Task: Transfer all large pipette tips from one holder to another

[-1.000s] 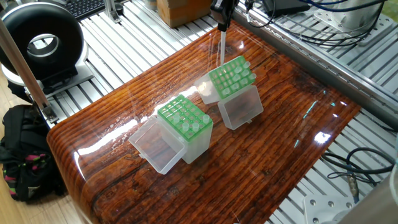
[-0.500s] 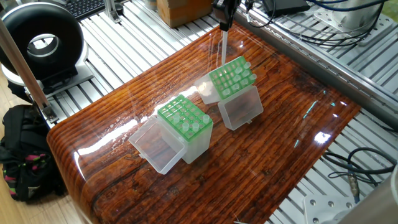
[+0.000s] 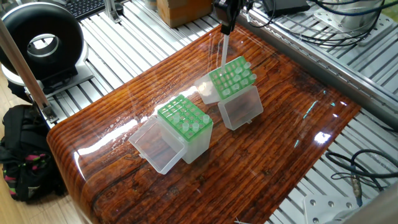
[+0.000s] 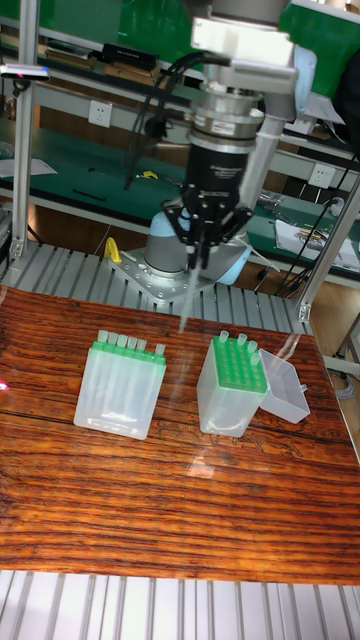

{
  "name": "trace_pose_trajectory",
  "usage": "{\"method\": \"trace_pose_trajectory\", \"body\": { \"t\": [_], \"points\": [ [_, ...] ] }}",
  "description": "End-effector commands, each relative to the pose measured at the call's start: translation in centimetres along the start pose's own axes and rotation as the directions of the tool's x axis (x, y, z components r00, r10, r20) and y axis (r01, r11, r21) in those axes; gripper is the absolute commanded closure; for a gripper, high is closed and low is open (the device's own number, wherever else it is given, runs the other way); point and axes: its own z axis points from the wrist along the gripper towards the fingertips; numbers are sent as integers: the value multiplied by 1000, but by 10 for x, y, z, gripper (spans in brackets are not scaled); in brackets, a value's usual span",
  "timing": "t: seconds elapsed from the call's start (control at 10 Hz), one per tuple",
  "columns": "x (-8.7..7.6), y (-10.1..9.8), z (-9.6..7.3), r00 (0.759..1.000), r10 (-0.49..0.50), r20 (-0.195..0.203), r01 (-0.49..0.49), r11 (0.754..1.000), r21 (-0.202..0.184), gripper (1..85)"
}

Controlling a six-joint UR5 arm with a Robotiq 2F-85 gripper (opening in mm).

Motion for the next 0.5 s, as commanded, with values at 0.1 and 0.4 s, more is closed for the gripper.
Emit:
{"method": "trace_pose_trajectory", "body": {
  "t": [0.1, 0.4],
  "points": [
    [10, 48, 11, 997, 70, 43, -70, 997, -11, 713],
    [12, 48, 13, 997, 57, 50, -57, 998, 7, 743]
  ]
}}
